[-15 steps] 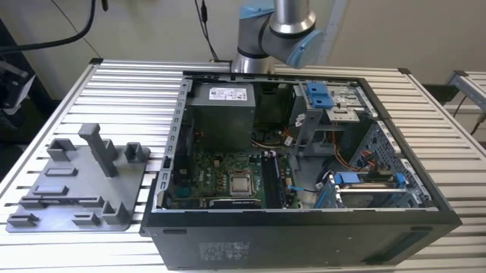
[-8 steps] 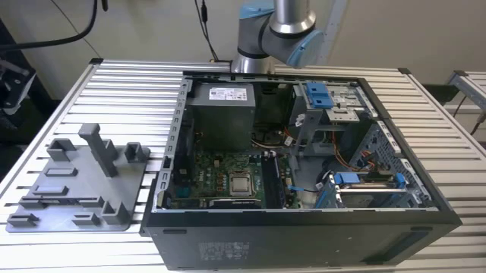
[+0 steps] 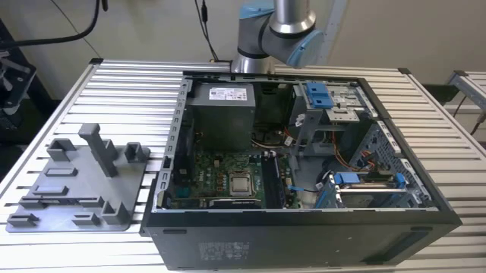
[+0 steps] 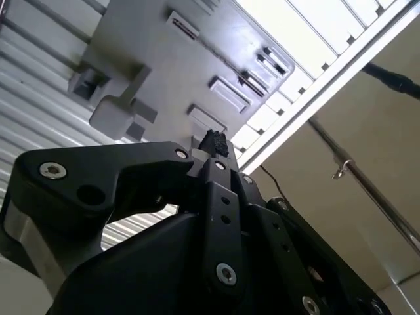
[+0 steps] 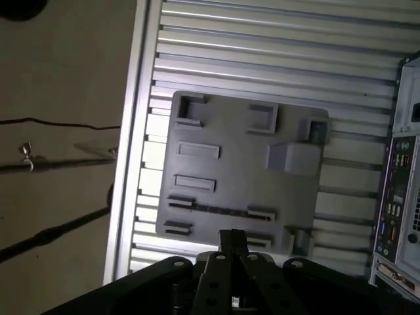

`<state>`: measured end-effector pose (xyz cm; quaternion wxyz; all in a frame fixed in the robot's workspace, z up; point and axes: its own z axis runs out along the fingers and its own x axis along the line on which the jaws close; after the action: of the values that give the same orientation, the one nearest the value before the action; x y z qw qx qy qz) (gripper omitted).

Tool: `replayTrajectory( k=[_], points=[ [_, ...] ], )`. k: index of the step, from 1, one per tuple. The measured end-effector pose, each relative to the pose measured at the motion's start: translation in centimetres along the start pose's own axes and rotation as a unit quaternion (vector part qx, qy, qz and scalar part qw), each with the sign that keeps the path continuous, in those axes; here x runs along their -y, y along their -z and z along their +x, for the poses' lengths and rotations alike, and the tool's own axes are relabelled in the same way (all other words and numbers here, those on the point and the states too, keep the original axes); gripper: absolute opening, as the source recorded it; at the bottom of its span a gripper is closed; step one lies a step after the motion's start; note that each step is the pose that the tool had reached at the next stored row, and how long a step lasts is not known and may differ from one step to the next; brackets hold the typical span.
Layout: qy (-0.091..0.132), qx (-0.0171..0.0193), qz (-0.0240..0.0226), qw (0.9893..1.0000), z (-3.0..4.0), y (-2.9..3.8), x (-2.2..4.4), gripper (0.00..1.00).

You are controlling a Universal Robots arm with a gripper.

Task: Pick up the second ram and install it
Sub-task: 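Pick up the second ram and move it above second insertion slot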

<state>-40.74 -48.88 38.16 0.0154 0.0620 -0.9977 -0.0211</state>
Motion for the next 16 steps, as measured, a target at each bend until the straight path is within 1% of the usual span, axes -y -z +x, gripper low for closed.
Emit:
replayTrajectory(
  k=[4,8,12,14,16],
  points=[
    [0.021,-0.0009,0.0006,0.9998,0.00,0.00,0.00,0.11],
    [0.045,-0.0020,0.0015,0.9990,-0.01,0.00,0.00,0.11],
    [0.072,-0.0033,0.0026,0.9974,-0.01,0.01,0.00,0.11],
    [0.087,-0.0040,0.0033,0.9962,0.00,0.00,0.00,0.11],
    [0.102,-0.0047,0.0040,0.9947,0.00,0.00,0.00,0.11]
  ],
)
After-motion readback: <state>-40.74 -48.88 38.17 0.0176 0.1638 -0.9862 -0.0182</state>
